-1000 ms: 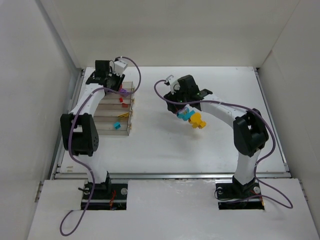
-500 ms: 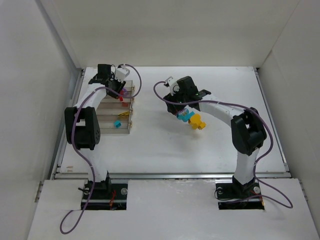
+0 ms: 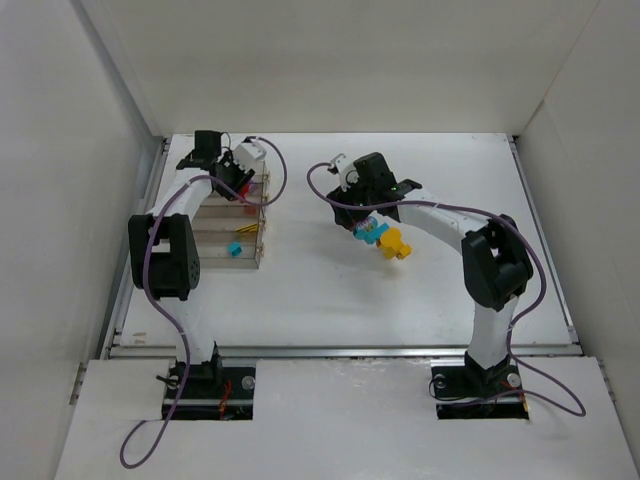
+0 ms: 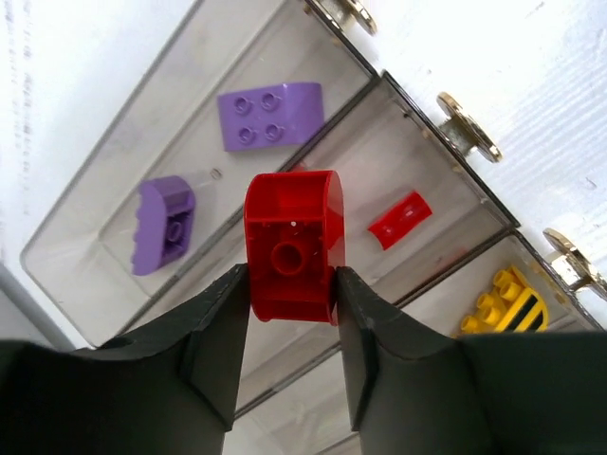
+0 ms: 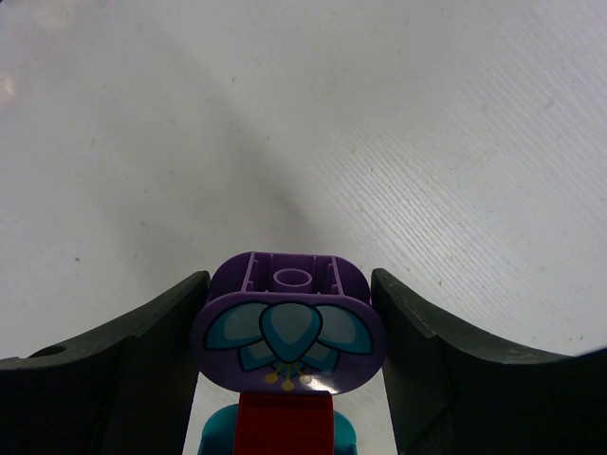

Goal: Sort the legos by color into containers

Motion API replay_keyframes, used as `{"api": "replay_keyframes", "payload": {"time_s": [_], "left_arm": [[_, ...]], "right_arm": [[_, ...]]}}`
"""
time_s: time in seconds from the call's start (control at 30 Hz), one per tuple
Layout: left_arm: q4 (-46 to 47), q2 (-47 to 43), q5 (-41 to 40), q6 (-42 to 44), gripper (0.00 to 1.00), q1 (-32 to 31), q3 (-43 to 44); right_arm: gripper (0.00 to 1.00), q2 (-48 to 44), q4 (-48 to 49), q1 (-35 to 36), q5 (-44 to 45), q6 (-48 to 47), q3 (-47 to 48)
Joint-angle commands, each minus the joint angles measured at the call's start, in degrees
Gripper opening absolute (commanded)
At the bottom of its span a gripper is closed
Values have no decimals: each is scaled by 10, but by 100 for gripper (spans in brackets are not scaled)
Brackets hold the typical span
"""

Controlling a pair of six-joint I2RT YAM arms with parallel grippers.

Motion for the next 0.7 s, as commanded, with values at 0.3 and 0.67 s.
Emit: {"api": "replay_keyframes", "payload": {"time_s": [0.3, 0.67], "left_arm": [[-5, -33, 18, -12, 69, 2, 22], [-11, -81, 66, -74, 69, -3, 40]], "right_arm": [[0, 0, 11, -2, -11, 5, 32], [23, 76, -19, -2, 22, 24, 96]]}}
